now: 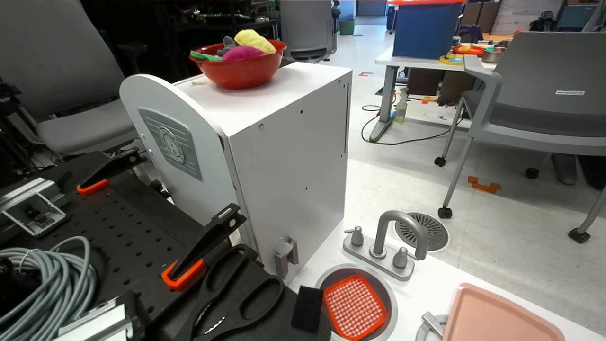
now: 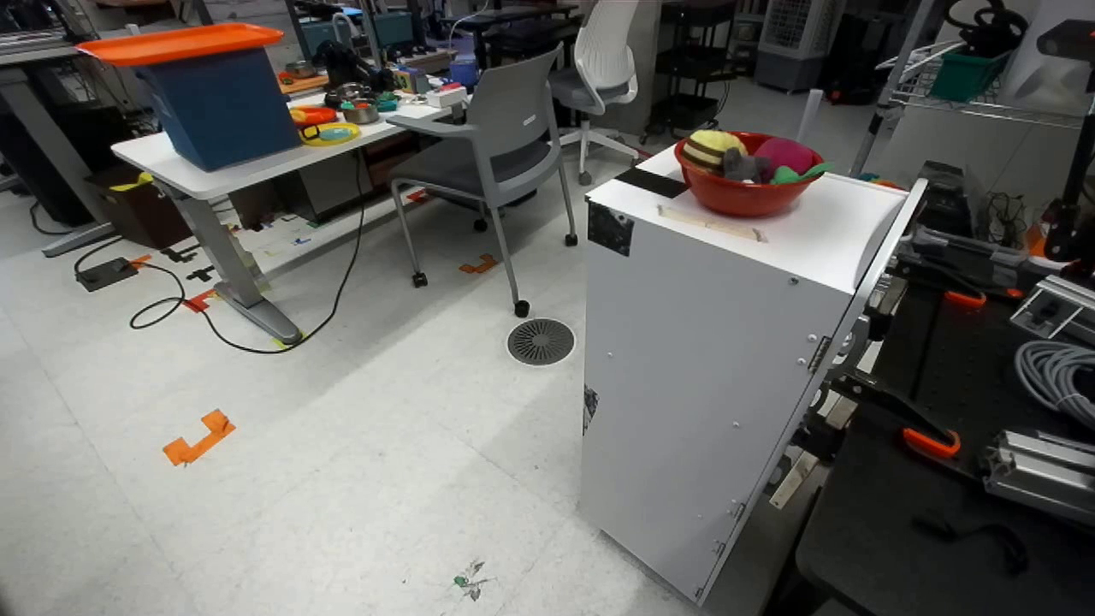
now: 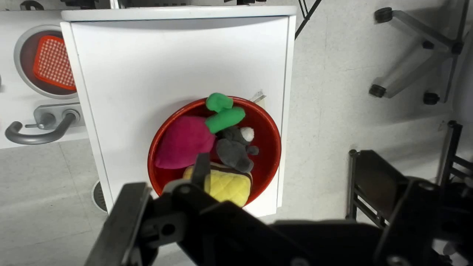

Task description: Remove the tulip plush toy from the bowl and put it in the sink.

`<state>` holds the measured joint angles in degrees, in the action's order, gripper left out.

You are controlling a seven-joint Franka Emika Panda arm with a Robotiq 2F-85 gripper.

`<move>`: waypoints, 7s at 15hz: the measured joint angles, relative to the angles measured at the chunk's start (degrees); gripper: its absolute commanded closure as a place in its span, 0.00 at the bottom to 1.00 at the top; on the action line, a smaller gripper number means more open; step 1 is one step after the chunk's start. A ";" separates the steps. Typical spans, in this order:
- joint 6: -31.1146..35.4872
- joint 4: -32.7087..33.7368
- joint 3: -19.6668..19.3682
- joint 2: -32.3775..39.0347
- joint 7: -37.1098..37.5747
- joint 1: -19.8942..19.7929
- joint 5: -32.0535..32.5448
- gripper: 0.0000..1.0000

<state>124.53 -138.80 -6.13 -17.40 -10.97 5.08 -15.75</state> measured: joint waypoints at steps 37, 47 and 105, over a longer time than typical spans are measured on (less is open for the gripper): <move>0.00 0.00 0.00 0.00 0.00 0.00 0.00 0.00; 0.00 0.00 0.00 0.00 0.00 0.00 0.00 0.00; -2.10 17.17 5.13 16.04 11.78 -6.05 15.62 0.00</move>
<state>122.43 -121.63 -1.00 -1.37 0.81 -0.97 -0.14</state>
